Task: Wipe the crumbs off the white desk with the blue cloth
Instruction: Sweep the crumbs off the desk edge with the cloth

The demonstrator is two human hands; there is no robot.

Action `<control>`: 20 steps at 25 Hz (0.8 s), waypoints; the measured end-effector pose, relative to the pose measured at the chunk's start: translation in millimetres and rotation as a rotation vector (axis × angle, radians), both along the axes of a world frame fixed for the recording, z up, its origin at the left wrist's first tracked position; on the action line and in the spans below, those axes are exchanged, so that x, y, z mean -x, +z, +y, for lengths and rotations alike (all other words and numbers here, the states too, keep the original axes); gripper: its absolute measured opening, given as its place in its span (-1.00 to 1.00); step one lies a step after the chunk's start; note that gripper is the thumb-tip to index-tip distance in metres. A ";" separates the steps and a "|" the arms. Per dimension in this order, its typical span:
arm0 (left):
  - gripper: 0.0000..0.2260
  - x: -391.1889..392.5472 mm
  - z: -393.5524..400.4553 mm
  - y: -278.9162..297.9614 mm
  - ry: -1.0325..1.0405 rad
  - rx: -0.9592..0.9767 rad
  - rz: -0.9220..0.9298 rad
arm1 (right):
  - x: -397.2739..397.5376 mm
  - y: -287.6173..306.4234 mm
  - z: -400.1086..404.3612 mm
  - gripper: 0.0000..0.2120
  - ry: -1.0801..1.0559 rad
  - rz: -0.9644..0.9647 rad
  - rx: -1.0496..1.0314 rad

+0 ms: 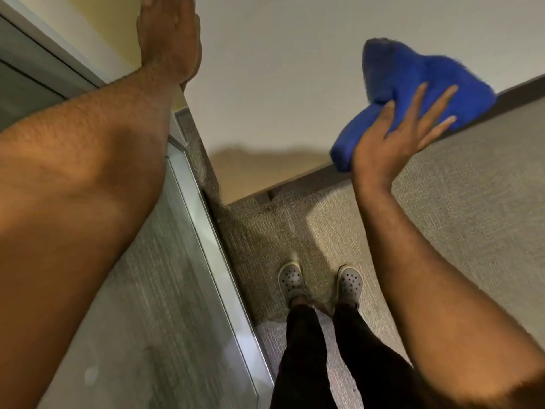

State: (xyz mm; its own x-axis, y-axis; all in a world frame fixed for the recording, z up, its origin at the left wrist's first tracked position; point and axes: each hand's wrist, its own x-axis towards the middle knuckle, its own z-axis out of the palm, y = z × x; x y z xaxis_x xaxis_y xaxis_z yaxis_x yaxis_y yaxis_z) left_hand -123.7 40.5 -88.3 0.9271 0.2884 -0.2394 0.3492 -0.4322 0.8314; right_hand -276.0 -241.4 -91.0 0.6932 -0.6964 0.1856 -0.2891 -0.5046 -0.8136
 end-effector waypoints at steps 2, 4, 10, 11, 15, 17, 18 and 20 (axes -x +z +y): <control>-0.78 -1.2 -9.1 -0.4 0.022 -0.001 0.061 | 18.2 -2.2 18.3 -0.54 0.127 0.096 0.088; -0.87 1.5 -11.2 -1.7 0.004 0.094 0.015 | 71.0 4.5 57.8 -0.55 0.417 0.125 0.266; -0.56 4.8 -12.4 17.8 -0.033 0.164 -0.108 | 87.0 9.8 115.6 -0.62 1.154 0.227 0.687; -0.54 -6.2 15.2 28.4 -0.002 0.070 -0.122 | 61.9 18.1 133.0 -0.68 1.233 0.211 0.785; -0.51 -14.6 31.3 18.6 -0.120 -0.278 -0.019 | -8.8 28.5 155.6 -0.70 1.262 0.313 0.821; -0.47 -13.3 27.2 21.8 -0.088 -0.159 -0.032 | -38.2 31.1 166.8 -0.61 1.263 0.376 0.873; -0.49 -13.5 28.2 22.1 -0.063 -0.074 -0.063 | -42.6 31.5 170.3 -0.59 1.271 0.398 0.885; -0.55 -13.1 27.8 26.2 0.015 0.045 -0.069 | -28.9 36.3 165.4 -0.64 1.279 0.395 0.861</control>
